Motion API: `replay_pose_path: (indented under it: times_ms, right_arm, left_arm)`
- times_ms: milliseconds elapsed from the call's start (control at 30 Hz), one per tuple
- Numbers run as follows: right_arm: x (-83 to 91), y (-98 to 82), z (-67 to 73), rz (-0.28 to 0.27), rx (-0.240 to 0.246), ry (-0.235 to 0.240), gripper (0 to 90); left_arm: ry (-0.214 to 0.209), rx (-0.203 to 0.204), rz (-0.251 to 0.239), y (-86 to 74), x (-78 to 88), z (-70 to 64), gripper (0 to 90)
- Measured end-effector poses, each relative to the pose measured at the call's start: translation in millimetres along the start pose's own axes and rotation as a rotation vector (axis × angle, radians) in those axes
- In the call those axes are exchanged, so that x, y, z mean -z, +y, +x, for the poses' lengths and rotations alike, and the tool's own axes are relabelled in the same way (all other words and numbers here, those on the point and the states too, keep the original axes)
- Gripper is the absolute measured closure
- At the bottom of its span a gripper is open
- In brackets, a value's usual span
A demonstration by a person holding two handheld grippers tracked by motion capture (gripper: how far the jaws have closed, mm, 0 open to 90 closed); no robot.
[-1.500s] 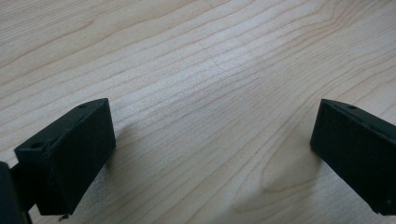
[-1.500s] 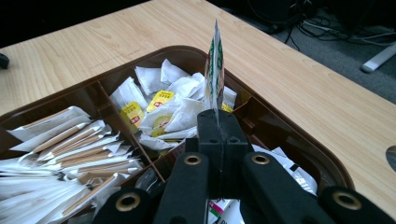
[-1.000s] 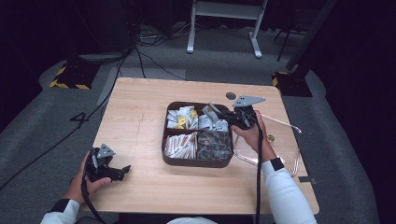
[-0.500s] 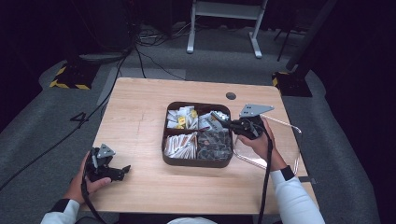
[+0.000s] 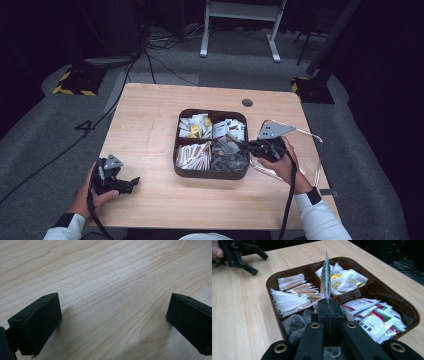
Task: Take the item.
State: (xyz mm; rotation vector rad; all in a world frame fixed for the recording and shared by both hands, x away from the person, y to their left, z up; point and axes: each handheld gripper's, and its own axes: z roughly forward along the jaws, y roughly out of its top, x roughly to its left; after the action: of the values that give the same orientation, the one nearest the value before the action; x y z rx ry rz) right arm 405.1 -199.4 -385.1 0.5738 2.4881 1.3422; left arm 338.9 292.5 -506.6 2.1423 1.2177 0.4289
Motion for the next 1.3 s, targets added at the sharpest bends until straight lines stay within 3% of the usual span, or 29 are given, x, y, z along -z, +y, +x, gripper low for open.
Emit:
replay_pose_path:
  times_ms: [733,1300]
  right_arm:
    - [1.8,-12.6,40.9,0.032,0.061,0.104,90.0]
    - [-16.8,-27.8,64.8,0.1,0.101,0.201,90.0]
  left_arm:
    - [0.001,-0.003,0.0,0.0,0.0,0.2,0.2]
    - [0.001,-0.003,0.0,0.0,0.0,0.2,0.2]
